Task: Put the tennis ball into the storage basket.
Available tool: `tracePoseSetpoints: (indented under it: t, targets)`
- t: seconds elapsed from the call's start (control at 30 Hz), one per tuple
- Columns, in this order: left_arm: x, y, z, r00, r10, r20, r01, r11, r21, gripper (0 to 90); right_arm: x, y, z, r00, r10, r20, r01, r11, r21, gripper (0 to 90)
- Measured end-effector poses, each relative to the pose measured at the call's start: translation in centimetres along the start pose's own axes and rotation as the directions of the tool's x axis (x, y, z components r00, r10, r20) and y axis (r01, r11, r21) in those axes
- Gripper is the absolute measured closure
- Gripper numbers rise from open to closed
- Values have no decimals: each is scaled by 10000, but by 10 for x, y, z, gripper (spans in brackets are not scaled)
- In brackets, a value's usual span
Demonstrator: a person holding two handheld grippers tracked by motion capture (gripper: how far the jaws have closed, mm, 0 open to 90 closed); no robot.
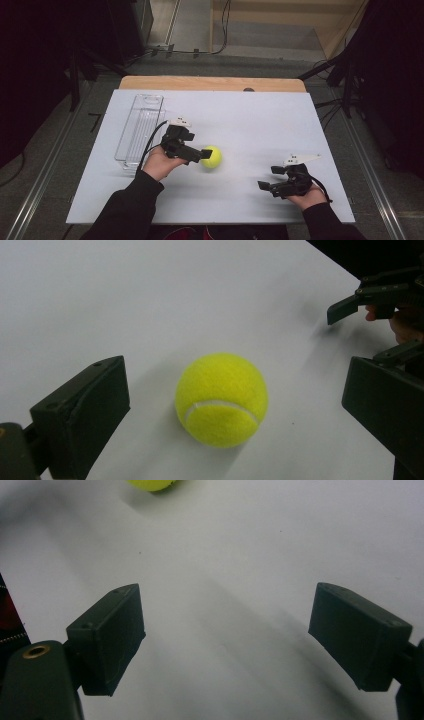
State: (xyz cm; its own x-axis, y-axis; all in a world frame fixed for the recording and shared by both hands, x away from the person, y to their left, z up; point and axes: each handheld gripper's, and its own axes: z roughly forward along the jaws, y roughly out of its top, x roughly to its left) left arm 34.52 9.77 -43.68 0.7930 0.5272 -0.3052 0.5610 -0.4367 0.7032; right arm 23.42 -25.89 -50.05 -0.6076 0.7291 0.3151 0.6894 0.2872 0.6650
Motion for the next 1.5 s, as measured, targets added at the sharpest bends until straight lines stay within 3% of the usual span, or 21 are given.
tracePoseSetpoints:
  t: [0.5,0.77,1.23,1.5]
  targets:
    - [-6,11,27,9999,152,13,-152,9998,135,0,0,0,0,10000,-25,13,25,10000,-19,128]
    - [-7,7,35,9993,328,-155,-323,9990,317,0,0,0,0,10000,-46,16,46,10000,-6,128]
    - [-10,-8,48,9990,446,-34,-444,9983,368,0,0,0,0,10000,-57,48,57,10000,10,128]
    - [-10,-16,56,9981,617,-23,-614,9959,665,0,0,0,0,10000,-50,33,50,10000,31,128]
